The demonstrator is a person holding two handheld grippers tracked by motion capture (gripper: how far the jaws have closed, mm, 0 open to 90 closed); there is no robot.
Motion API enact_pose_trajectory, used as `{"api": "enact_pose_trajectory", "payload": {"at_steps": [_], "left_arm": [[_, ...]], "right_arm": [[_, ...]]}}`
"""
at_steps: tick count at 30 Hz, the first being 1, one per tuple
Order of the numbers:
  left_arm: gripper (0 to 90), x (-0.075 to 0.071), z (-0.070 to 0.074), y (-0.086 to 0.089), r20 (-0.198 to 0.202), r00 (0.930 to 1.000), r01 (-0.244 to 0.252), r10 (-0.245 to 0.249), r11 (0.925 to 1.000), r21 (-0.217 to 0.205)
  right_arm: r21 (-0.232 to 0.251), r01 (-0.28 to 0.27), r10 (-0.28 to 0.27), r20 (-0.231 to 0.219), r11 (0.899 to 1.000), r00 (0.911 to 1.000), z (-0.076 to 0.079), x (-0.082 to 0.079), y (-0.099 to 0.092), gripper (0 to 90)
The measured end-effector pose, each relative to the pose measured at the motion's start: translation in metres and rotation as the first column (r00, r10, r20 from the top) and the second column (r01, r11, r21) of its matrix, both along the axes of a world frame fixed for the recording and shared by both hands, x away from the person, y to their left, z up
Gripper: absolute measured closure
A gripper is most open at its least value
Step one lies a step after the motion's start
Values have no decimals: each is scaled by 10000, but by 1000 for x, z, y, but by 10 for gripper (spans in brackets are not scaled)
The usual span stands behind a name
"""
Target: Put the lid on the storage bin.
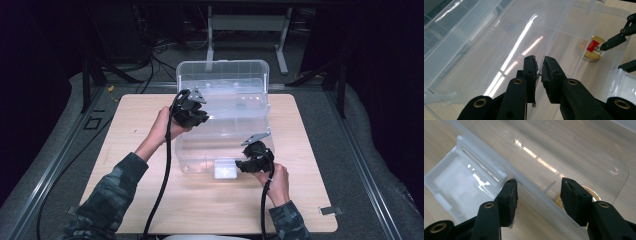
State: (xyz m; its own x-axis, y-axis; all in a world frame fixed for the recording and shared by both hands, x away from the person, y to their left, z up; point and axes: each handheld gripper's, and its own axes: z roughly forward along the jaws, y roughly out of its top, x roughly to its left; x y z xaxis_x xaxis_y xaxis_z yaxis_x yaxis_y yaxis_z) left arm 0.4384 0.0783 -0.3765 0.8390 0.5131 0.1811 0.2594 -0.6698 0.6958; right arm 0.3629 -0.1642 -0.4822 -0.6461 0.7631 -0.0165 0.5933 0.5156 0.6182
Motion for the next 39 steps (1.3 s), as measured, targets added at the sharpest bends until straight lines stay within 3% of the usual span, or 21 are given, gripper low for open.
{"api": "enact_pose_trajectory", "payload": {"at_steps": [16,21,32,39], "left_arm": [[801,-14,-7,1,-13,9999,146,-146,9998,-112],[801,-14,-9,3,-310,9992,240,-251,9991,-352],[798,-23,-13,1,-147,9997,177,-178,9998,-73],[799,-26,-17,1,-128,9998,176,-179,9995,-267]], "right_arm": [[86,-14,13,54,10000,10000,-1,0,0,478],[57,-31,30,38,10000,10000,-1,0,0,477],[53,-98,98,-6,9999,10000,0,1,0,477],[8,-87,87,2,10000,10000,0,1,0,477]]}}
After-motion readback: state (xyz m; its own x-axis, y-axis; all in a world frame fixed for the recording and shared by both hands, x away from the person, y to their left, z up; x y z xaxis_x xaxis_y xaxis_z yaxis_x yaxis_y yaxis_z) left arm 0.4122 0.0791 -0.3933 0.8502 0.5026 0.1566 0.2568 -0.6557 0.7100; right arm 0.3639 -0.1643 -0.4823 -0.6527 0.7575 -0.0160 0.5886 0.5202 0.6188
